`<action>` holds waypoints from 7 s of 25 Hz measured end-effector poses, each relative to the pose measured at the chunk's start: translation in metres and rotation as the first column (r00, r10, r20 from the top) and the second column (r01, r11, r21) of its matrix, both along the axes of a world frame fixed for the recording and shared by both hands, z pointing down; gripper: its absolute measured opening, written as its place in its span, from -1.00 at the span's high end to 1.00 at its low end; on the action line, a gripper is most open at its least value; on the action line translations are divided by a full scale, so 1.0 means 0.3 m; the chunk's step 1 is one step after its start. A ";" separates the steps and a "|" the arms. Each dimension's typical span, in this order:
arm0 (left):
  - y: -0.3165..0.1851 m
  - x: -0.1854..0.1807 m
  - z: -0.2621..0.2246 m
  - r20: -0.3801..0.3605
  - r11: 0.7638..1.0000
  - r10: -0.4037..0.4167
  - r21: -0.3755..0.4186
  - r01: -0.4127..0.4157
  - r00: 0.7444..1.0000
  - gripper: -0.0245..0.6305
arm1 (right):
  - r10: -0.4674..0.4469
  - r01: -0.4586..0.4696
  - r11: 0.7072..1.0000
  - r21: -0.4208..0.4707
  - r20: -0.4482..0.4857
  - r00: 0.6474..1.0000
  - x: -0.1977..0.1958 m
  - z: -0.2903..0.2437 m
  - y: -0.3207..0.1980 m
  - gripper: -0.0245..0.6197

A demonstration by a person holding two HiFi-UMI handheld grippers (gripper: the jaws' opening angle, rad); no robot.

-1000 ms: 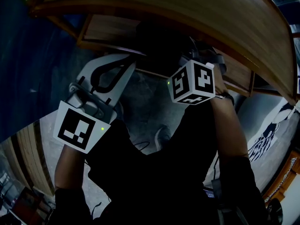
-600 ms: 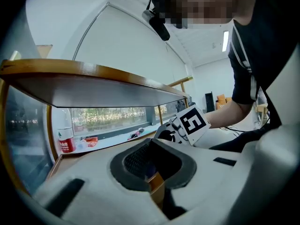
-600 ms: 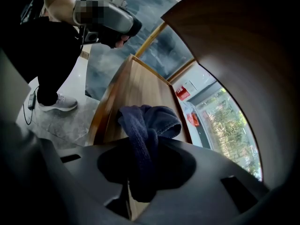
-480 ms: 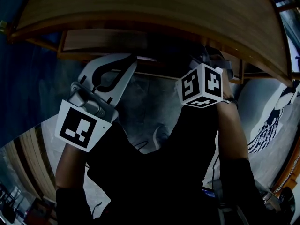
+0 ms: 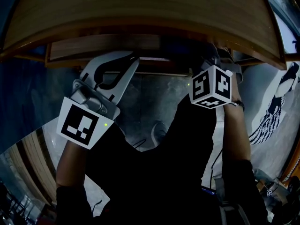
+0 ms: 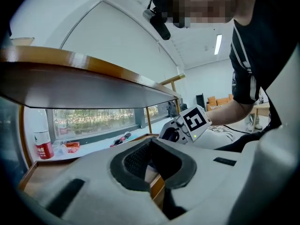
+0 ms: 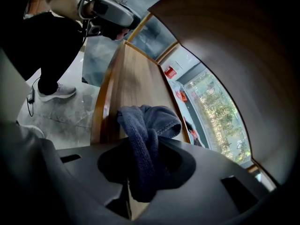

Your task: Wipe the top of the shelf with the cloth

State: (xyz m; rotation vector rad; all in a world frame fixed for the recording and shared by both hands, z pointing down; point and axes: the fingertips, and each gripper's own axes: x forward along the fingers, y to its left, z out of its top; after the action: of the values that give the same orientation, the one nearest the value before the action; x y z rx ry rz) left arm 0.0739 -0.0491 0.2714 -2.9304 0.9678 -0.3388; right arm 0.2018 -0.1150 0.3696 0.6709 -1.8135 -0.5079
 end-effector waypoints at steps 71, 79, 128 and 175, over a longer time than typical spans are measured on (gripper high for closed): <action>0.029 -0.642 0.043 0.023 0.934 -0.357 0.002 0.357 0.934 0.86 | -0.357 0.358 0.934 -0.004 0.069 0.931 -0.940 0.010 0.001 0.65; 0.006 -0.534 0.051 0.041 0.949 -0.316 0.007 0.316 0.948 0.86 | -0.315 0.317 0.948 -0.024 0.043 0.948 -0.768 0.033 0.001 0.65; -0.054 0.180 0.023 0.039 1.000 0.009 0.026 -0.010 0.999 0.86 | 0.137 -0.141 0.990 -0.021 -0.116 0.984 0.229 0.007 0.018 0.66; -0.069 -0.105 0.038 0.005 0.991 -0.134 -0.005 0.134 0.991 0.86 | 0.057 -0.075 0.997 0.029 0.408 0.911 -0.179 -0.212 0.116 0.65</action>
State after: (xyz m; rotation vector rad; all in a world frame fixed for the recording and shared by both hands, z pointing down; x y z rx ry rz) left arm 0.0425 -0.0699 0.2829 -2.8747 1.1681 -0.3540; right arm 0.1480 -0.0803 0.3061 0.9179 -2.1647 -0.3812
